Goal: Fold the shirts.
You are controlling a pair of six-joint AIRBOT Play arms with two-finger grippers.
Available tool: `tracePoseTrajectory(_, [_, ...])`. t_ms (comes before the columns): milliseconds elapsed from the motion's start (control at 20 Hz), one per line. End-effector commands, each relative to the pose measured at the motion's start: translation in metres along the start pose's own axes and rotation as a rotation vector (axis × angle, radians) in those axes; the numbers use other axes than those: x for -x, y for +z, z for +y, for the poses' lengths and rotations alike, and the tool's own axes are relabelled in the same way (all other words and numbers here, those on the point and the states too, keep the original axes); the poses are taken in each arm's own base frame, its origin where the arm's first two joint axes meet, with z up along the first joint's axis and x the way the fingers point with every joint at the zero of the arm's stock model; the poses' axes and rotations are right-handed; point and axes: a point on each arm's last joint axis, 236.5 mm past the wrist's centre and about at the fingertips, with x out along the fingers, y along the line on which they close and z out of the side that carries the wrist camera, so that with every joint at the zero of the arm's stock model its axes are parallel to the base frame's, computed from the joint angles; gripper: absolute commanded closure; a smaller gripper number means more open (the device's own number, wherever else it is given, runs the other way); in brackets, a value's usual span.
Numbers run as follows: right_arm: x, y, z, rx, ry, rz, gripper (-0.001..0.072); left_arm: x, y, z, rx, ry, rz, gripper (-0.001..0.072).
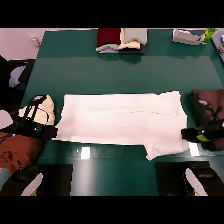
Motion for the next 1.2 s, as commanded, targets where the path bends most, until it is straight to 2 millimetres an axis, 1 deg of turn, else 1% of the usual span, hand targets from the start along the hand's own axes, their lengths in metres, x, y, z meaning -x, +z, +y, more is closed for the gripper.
tracePoseTrajectory(0, [0.035, 0.043, 0.002, 0.0, -0.004, -0.134, 0.0693, 0.016, 0.031, -0.002, -0.012, 0.006, -0.149, 0.0686])
tracePoseTrajectory(100, [0.044, 0.081, 0.006, 0.002, 0.002, -0.192, 0.0693, 0.023, 0.062, 0.007, -0.018, 0.047, -0.243, 0.0686])
tracePoseTrajectory(200, [0.045, 0.117, 0.011, 0.006, 0.007, -0.218, 0.0693, 0.016, 0.088, 0.013, -0.019, 0.072, -0.238, 0.0685])
tracePoseTrajectory(300, [0.039, 0.148, 0.014, 0.014, 0.009, -0.21, 0.0693, 0.0, 0.117, 0.017, -0.024, 0.078, -0.213, 0.0685])
tracePoseTrajectory(450, [0.022, 0.197, 0.018, 0.012, 0.009, -0.208, 0.0693, -0.031, 0.166, 0.025, -0.013, 0.084, -0.189, 0.0684])
tracePoseTrajectory(550, [0.008, 0.222, 0.019, 0.01, 0.009, -0.188, 0.0693, -0.049, 0.19, 0.03, -0.006, 0.088, -0.18, 0.0684])
tracePoseTrajectory(700, [-0.014, 0.252, 0.021, 0.008, 0.006, -0.158, 0.0692, -0.069, 0.224, 0.036, -0.001, 0.092, -0.213, 0.0684])
tracePoseTrajectory(750, [-0.021, 0.259, 0.021, 0.007, 0.006, -0.147, 0.069, -0.074, 0.231, 0.037, 0.0, 0.093, -0.219, 0.0684])
tracePoseTrajectory(800, [-0.027, 0.265, 0.022, 0.006, 0.007, -0.138, 0.069, -0.077, 0.234, 0.038, 0.002, 0.094, -0.22, 0.0684])
tracePoseTrajectory(950, [-0.041, 0.279, 0.041, -0.002, 0.098, -0.126, 0.0689, -0.08, 0.241, 0.039, 0.003, 0.094, -0.239, 0.0681])
tracePoseTrajectory(1000, [-0.042, 0.284, 0.046, 0.002, 0.131, -0.134, 0.0685, -0.079, 0.243, 0.039, 0.003, 0.094, -0.247, 0.0598])
tracePoseTrajectory(1050, [-0.041, 0.289, 0.054, 0.019, 0.166, -0.146, 0.0598, -0.079, 0.244, 0.039, 0.012, 0.093, -0.253, 0.0334])
tracePoseTrajectory(1100, [-0.038, 0.295, 0.053, 0.016, 0.177, -0.161, 0.0412, -0.078, 0.244, 0.038, 0.021, 0.091, -0.25, 0.0274])
tracePoseTrajectory(1150, [-0.033, 0.3, 0.053, 0.024, 0.183, -0.176, 0.0316, -0.075, 0.245, 0.036, 0.021, 0.087, -0.246, 0.0273])
